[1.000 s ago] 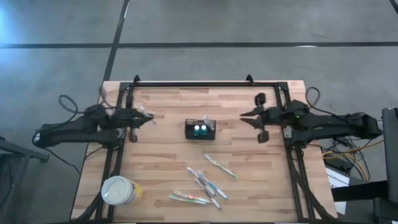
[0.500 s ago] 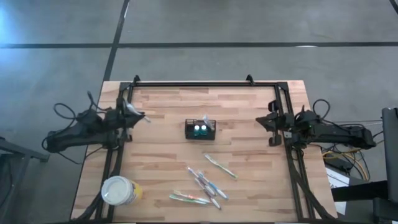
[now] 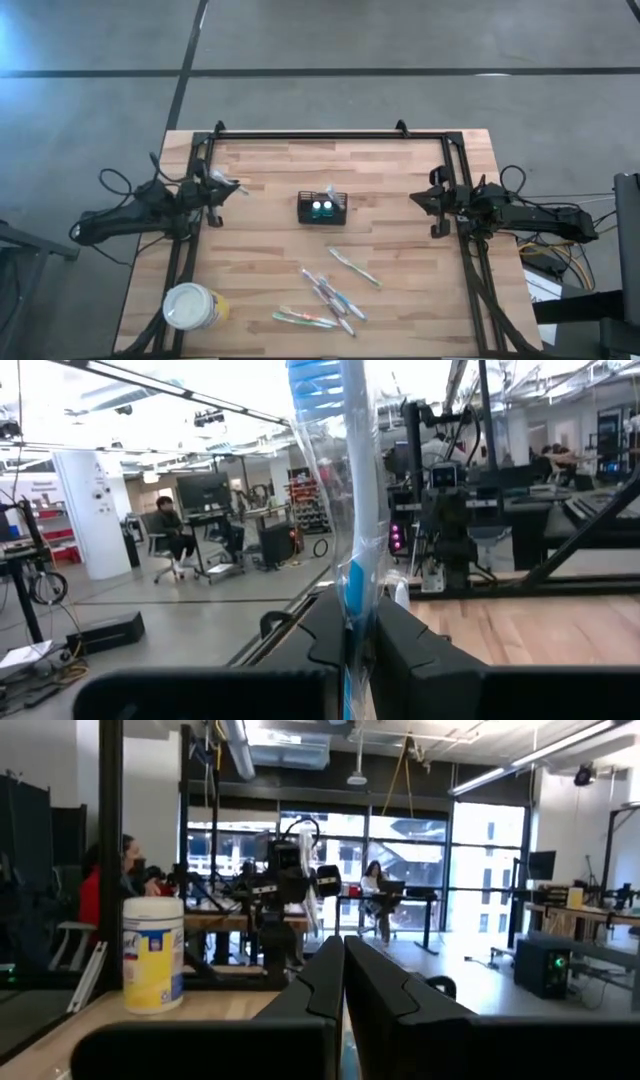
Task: Pick & Place toothbrushing station
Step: Put the blue toothbrush into the wire organizer
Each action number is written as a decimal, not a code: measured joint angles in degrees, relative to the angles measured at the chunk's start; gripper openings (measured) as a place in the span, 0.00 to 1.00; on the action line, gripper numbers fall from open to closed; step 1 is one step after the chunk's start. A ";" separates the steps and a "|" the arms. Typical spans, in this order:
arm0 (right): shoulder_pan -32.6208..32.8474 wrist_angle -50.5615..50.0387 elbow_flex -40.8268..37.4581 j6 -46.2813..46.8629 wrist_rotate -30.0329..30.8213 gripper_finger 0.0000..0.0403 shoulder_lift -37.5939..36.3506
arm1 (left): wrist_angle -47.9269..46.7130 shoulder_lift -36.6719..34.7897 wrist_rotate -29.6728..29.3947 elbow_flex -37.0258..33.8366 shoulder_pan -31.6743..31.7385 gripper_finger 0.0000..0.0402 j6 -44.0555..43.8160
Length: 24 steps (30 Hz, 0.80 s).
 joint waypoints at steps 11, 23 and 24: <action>0.00 -1.05 0.02 -0.13 0.04 0.02 0.00 | 13.96 6.38 8.08 0.83 0.00 0.05 -2.30; 0.01 -0.98 0.02 -0.13 0.11 0.02 0.06 | 31.47 39.69 10.92 12.07 0.02 0.06 1.57; 0.02 -1.02 0.02 -0.08 0.11 0.02 0.04 | 34.05 42.20 11.81 12.81 0.19 0.06 1.57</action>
